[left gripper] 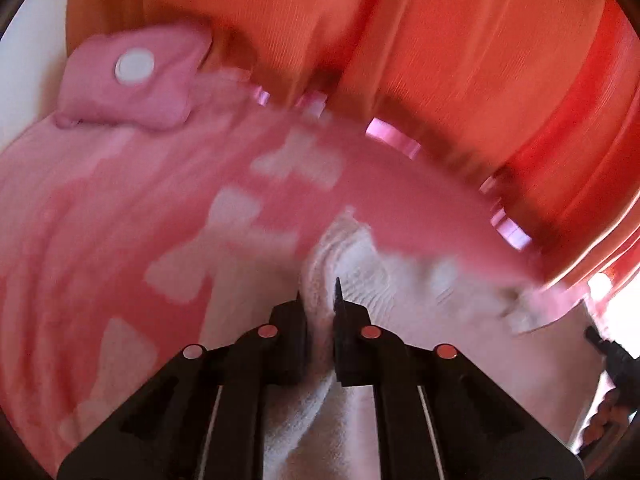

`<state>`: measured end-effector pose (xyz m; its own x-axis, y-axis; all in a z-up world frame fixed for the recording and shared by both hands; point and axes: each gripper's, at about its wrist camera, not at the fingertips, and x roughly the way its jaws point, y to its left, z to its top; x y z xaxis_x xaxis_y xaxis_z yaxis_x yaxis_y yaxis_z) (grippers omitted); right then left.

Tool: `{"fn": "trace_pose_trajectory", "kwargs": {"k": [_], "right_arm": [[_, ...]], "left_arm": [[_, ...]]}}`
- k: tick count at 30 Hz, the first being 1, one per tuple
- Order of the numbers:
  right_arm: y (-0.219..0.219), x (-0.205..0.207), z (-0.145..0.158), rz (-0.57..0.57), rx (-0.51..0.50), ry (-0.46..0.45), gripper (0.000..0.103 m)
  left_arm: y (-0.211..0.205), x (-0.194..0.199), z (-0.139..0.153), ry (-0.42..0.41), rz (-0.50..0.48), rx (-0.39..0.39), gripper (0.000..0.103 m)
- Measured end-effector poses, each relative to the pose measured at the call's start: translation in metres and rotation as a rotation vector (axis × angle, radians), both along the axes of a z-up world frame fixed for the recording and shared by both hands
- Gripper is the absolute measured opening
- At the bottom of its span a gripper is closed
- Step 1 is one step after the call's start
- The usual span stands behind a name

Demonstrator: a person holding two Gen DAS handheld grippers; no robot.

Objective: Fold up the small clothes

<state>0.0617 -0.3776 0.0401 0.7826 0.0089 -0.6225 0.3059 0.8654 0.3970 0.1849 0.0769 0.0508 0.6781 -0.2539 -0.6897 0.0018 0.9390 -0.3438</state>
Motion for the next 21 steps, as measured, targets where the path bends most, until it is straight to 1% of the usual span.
{"fn": "trace_pose_trajectory", "kwargs": {"k": [1,2,3,4,5,6,7,8,9,10,12,13,14,15,16,17,18,19,20,21], "right_arm": [[-0.001,-0.004,0.006,-0.004,-0.016,-0.032,0.010],[-0.003,-0.003,0.002,-0.022,-0.045,-0.010,0.010],[-0.009,0.005,-0.016,-0.036,-0.048,0.073,0.010],[-0.014,0.011,-0.031,-0.043,-0.032,0.141,0.010],[-0.021,0.018,-0.058,-0.047,0.005,0.240,0.010],[-0.024,0.019,-0.071,-0.044,0.027,0.267,0.009],[-0.024,0.016,-0.068,-0.044,0.024,0.243,0.009],[-0.023,0.016,-0.060,-0.039,0.009,0.247,0.009],[-0.020,0.013,-0.050,-0.041,-0.006,0.229,0.012],[-0.015,0.006,-0.034,-0.065,-0.039,0.194,0.018],[-0.004,-0.003,-0.009,-0.099,-0.115,0.138,0.020],[0.008,-0.007,0.002,-0.081,-0.138,0.100,0.020],[0.025,-0.009,0.014,-0.010,-0.132,0.059,0.020],[0.041,-0.010,0.018,0.066,-0.109,0.037,0.020],[0.062,-0.009,0.021,0.158,-0.077,0.027,0.020],[0.090,-0.006,0.018,0.288,-0.050,0.039,0.020],[0.117,-0.004,0.012,0.392,-0.040,0.066,0.020],[0.140,-0.002,0.005,0.475,-0.039,0.098,0.020],[0.167,-0.001,-0.007,0.568,-0.045,0.141,0.020],[0.185,0.001,-0.018,0.626,-0.060,0.186,0.018]], "left_arm": [[0.000,-0.001,0.005,-0.025,0.006,0.005,0.009],[-0.001,-0.001,0.006,-0.040,0.005,0.026,0.009],[-0.002,0.003,-0.002,-0.020,0.010,0.068,0.009],[-0.003,0.009,-0.016,0.027,0.012,0.090,0.009],[-0.002,0.015,-0.033,0.085,0.018,0.094,0.009],[-0.001,0.018,-0.043,0.118,0.021,0.097,0.009],[-0.001,0.018,-0.045,0.112,0.024,0.097,0.009],[-0.002,0.018,-0.042,0.104,0.024,0.106,0.009],[-0.003,0.016,-0.035,0.096,0.026,0.117,0.013],[-0.004,0.013,-0.027,0.081,0.036,0.125,0.014],[-0.007,0.002,-0.007,0.041,0.043,0.128,0.016],[-0.009,-0.006,0.006,0.011,0.035,0.108,0.016],[-0.014,-0.018,0.019,-0.027,0.014,0.083,0.017],[-0.020,-0.027,0.027,-0.050,-0.012,0.076,0.024],[-0.028,-0.037,0.033,-0.071,-0.059,0.071,0.030],[-0.044,-0.049,0.035,-0.084,-0.130,0.069,0.031],[-0.052,-0.055,0.032,-0.078,-0.168,0.073,0.031],[-0.065,-0.062,0.024,-0.049,-0.218,0.088,0.031],[-0.077,-0.064,0.012,-0.004,-0.262,0.117,0.032],[-0.083,-0.064,0.001,0.032,-0.281,0.146,0.032]]}}
